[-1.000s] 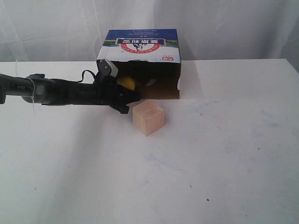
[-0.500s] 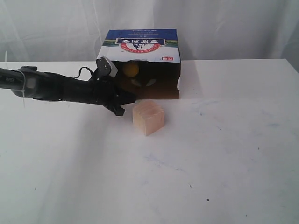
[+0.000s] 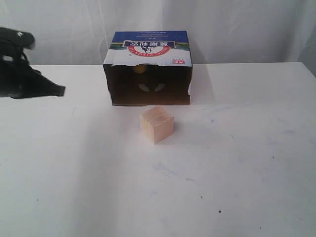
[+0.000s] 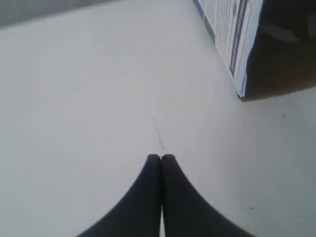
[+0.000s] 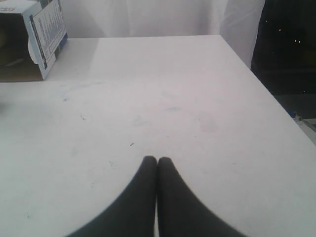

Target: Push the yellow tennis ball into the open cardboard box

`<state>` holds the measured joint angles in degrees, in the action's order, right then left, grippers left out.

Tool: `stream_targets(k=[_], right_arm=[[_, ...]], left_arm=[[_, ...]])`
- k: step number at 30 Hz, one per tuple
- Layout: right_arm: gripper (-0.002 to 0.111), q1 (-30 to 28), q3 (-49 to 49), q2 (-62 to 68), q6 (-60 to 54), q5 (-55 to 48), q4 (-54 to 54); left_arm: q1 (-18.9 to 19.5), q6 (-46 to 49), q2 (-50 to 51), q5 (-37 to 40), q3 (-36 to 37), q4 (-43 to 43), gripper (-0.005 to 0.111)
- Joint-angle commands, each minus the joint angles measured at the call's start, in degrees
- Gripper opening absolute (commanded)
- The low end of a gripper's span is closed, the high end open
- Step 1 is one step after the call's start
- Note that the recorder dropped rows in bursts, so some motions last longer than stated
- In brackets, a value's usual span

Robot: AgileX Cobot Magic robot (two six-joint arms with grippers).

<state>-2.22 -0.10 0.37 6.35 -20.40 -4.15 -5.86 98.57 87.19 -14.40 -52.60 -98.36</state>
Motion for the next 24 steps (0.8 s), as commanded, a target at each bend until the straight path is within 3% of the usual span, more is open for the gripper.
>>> stream_targets(k=[1,6,11,15,20,24], right_arm=[[0.000,-0.33,0.10,-0.37,0.33,0.39,-0.40],[0.000,-0.33,0.10,-0.37,0.33,0.39,-0.40],[0.000,-0.33,0.10,-0.37,0.33,0.39,-0.40],[0.000,-0.33,0.10,-0.37,0.33,0.39,-0.40],[0.000,-0.33,0.10,-0.37,0.33,0.39,-0.40],[0.000,-0.33,0.10,-0.37,0.33,0.39,-0.40]], left_arm=[[0.02,8.21,-23.97,-5.33,4.61,-1.59,0.000],[0.02,16.33,-44.79,7.88,6.86,-1.59,0.000],[0.02,16.87,-58.97,19.07,10.63,-1.59,0.000],[0.02,16.73,-65.23,17.07,14.76,-1.59,0.000],[0.02,17.08,-69.67,5.98,18.78,-1.59,0.000],[0.02,18.93,-71.38,1.64,20.83,-1.59,0.000]])
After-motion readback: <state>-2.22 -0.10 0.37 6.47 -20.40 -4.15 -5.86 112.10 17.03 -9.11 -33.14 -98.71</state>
